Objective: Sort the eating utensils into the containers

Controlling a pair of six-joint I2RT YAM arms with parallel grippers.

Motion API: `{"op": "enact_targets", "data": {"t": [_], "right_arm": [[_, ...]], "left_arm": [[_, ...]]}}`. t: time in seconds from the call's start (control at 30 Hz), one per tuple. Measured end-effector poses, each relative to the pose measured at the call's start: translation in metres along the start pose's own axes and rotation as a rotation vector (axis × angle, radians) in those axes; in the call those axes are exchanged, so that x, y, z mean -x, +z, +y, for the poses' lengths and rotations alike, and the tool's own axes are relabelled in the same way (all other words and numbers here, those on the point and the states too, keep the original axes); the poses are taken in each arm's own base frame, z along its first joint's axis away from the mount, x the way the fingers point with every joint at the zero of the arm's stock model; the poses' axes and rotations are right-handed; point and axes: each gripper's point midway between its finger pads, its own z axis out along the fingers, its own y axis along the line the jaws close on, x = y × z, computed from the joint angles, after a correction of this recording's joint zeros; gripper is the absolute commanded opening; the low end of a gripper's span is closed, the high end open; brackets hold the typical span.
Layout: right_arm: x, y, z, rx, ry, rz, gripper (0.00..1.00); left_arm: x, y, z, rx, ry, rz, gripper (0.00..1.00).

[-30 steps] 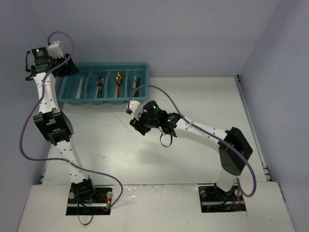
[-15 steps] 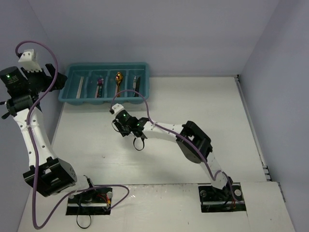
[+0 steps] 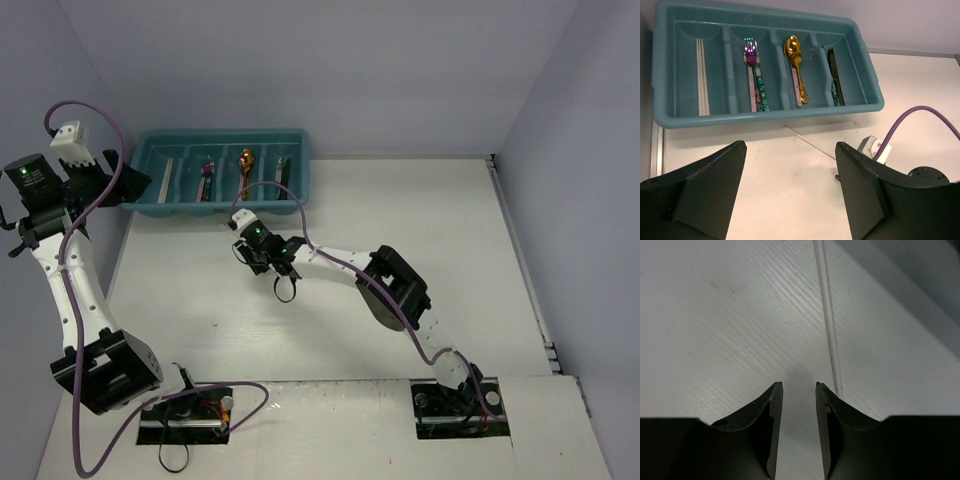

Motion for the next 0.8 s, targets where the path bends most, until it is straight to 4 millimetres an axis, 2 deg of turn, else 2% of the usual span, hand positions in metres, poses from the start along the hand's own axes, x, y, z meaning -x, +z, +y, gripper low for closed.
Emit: {"op": "enact_targets", "data": {"t": [0.33,0.63,0.8], "right_arm": [[0.002,0.002,0.014,0.033,-0.094,-0.015,0.32],[0.001,0.019,-0.005,0.01,-0.121,-0.019,0.31],[0.01,0.021,-0.021,-0.009,-0.122,-0.034,0.31]], "left_arm": [[-0.015,0.004,-0.001,-0.026,-0.035,0.029,0.69],[-0.023,0.005,-0.002,-0.044,-0.051,0.044,0.69],[-0.025,0.006,-0.002,-0.048,-0.055,0.048,0.69]]}}
